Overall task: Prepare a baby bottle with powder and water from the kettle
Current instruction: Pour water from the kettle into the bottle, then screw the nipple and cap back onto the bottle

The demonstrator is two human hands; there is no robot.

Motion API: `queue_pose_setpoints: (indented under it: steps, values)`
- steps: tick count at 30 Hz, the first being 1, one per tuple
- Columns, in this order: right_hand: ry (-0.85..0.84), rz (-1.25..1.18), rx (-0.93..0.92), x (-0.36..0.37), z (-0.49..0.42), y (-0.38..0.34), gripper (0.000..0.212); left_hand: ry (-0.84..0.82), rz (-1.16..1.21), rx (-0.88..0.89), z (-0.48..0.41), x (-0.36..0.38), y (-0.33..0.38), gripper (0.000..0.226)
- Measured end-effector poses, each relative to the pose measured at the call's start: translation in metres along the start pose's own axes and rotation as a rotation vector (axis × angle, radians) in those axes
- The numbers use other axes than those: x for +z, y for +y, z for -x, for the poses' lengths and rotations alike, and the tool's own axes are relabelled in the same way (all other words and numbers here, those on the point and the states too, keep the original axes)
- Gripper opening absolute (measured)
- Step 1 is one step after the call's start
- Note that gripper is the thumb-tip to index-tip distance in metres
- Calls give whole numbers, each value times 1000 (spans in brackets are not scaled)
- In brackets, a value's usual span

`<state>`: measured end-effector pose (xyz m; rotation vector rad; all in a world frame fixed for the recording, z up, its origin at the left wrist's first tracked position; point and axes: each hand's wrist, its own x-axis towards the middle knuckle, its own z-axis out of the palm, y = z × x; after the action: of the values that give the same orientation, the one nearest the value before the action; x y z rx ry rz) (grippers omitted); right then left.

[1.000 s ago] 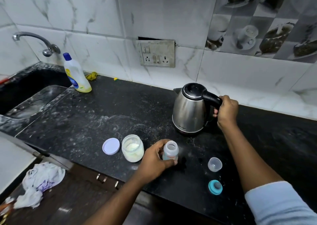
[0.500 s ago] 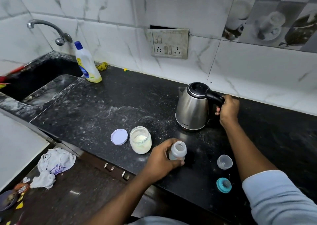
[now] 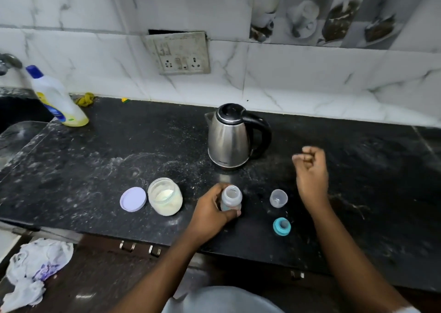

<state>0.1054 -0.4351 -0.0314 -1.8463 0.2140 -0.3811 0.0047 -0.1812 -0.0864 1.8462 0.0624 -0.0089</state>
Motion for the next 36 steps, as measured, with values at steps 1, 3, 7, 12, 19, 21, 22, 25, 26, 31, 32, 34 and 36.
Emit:
queue_pose_setpoints:
  steps: [1,3,7,12,19,21,22,25,26,31,32,34,36]
  values:
    - [-33,35,7,-7,15,7,24,1,4,-6,-3,1,-2,57]
    - [-104,129,39,-23,43,20,26,2,-5,-3,-7,3,-5,55]
    - [-194,380,94,-47,95,51,29,-52,-62,16,-8,15,-12,52]
    - [-298,618,13,-47,121,63,42,-95,-72,16,-2,20,-25,51]
    - [-363,801,-44,-35,128,63,29,-139,-63,-1,7,23,-28,68]
    - [-330,811,-68,-33,128,57,23,-134,-69,-2,12,20,-23,103]
    - [-309,799,-81,-33,128,51,22,-106,-71,12,15,17,-15,114]
    - [-277,673,-137,-29,126,23,21,23,-81,150,26,8,13,102]
    - [-286,598,-155,-26,127,10,21,39,-105,221,29,4,21,95]
    - [-467,109,-40,-7,136,-54,27,-341,-145,218,28,-17,68,55]
    - [-490,39,-23,-4,137,-62,27,-406,-109,176,26,-23,76,48]
    - [-506,-91,15,1,134,-74,24,-481,-6,106,21,-35,88,45]
    - [-508,-186,29,5,130,-80,21,-514,66,43,16,-46,94,48]
